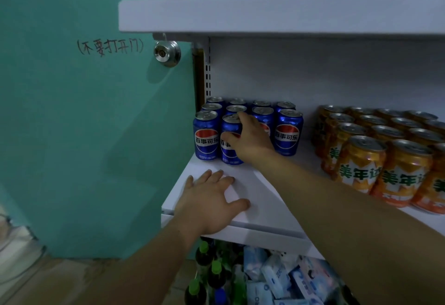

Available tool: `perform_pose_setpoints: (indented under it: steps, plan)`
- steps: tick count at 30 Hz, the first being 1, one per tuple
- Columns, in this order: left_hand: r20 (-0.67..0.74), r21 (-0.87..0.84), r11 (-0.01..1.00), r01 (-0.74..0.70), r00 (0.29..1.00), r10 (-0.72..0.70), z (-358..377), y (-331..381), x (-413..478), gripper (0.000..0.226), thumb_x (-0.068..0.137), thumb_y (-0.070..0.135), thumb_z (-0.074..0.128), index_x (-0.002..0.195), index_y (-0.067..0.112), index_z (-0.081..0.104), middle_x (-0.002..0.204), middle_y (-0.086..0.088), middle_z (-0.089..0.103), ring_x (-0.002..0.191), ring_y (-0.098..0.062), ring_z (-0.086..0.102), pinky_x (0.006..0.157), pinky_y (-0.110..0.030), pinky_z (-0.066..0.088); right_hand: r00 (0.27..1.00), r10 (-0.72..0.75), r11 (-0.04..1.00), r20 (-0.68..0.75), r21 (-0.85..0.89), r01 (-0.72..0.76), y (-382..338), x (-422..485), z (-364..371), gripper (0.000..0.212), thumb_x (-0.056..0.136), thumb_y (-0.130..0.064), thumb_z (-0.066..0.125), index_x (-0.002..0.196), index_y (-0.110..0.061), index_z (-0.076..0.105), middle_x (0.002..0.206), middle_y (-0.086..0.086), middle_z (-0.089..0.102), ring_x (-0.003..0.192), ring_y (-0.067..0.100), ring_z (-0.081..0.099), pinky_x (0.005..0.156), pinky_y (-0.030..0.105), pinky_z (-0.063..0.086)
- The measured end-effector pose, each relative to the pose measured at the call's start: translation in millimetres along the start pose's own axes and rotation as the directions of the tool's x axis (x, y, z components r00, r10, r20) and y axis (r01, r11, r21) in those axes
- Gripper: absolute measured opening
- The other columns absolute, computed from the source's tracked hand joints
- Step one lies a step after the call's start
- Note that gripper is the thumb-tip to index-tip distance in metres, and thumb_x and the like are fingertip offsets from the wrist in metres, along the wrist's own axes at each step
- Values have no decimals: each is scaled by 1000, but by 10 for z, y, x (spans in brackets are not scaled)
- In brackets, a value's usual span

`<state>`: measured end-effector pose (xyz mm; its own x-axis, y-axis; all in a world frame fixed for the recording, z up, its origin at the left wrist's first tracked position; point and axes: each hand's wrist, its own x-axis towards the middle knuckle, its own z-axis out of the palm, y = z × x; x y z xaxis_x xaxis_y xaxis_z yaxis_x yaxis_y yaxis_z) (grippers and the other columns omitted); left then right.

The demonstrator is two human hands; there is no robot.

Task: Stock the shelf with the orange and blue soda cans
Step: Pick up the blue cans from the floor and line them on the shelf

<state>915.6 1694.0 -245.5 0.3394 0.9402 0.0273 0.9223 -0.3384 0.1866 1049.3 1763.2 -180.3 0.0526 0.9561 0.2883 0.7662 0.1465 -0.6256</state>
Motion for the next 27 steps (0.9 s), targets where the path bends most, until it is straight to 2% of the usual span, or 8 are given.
perform_pose_setpoints:
  steps: [5, 11, 13, 16, 18, 20, 23, 27]
  plan:
    - [-2, 13, 1000, -4, 1000, 4, -8, -2, -5, 75, 85, 74, 32, 149, 38, 20, 161, 9, 10, 148, -14, 5, 119, -49, 2, 1000, -7, 1000, -20, 28, 8, 36, 15, 36, 71, 92, -42, 59, 151, -23, 23, 156, 1, 25, 139, 25, 33, 106, 38, 35]
    - [31, 9, 1000, -2, 1000, 2, -67, 7, -4, 74, 87, 72, 33, 150, 35, 21, 161, 8, 11, 148, -14, 6, 119, -48, 2, 994, 28, 994, 104, -105, -17, -16, -155, -289, 94, 87, -52, 62, 155, -25, 2, 162, 1, 8, 146, 24, 18, 114, 40, 26]
    - [52, 9, 1000, -4, 999, 4, -93, 15, -14, 75, 88, 72, 33, 151, 34, 20, 161, 6, 9, 148, -16, 5, 119, -49, 2, 994, 16, 981, 108, -194, 6, -35, -320, -536, 90, 86, -56, 61, 154, -20, 13, 159, 4, 21, 142, 26, 29, 112, 39, 32]
    - [89, 9, 1000, -7, 996, 6, -140, 42, -74, 75, 89, 71, 30, 152, 31, 18, 162, 4, 7, 149, -17, 4, 119, -50, 2, 994, 1, 949, 109, -314, 33, 2, -719, -975, 71, 87, -54, 58, 145, -21, 34, 144, 6, 46, 127, 27, 47, 102, 37, 41]
    - [111, 1, 1000, 8, 994, -8, -171, 112, -118, 76, 90, 69, 33, 152, 28, 19, 162, 1, 9, 148, -19, 6, 119, -49, 5, 995, 13, 919, 96, -394, 26, 84, -1032, -1289, 61, 90, -51, 56, 141, -21, 40, 139, 7, 50, 121, 27, 51, 96, 34, 42]
    - [139, -16, 1000, 12, 990, -10, -191, 281, -201, 78, 88, 69, 38, 152, 25, 23, 161, -1, 13, 147, -21, 12, 119, -46, 10, 997, 59, 889, 42, -456, -33, 160, -1361, -1596, 63, 90, -52, 54, 142, -20, 39, 139, 8, 51, 119, 28, 52, 93, 34, 43]
    - [194, -86, 993, -79, 976, 94, -186, 765, -414, 78, 86, 66, 49, 149, 23, 30, 159, 1, 23, 144, -20, 24, 117, -40, 21, 987, 153, 866, -48, -474, -157, 320, -1871, -1977, 64, 89, -51, 55, 143, -20, 38, 138, 7, 51, 117, 29, 53, 87, 33, 42]
    - [227, -193, 942, -273, 922, 314, -73, 1600, -831, 72, 85, 58, 58, 145, 21, 40, 152, -1, 35, 136, -20, 37, 111, -35, 32, 952, 289, 836, -98, -459, -301, 548, -2637, -2372, 62, 92, -48, 54, 144, -21, 36, 144, 10, 46, 125, 32, 48, 97, 38, 40]
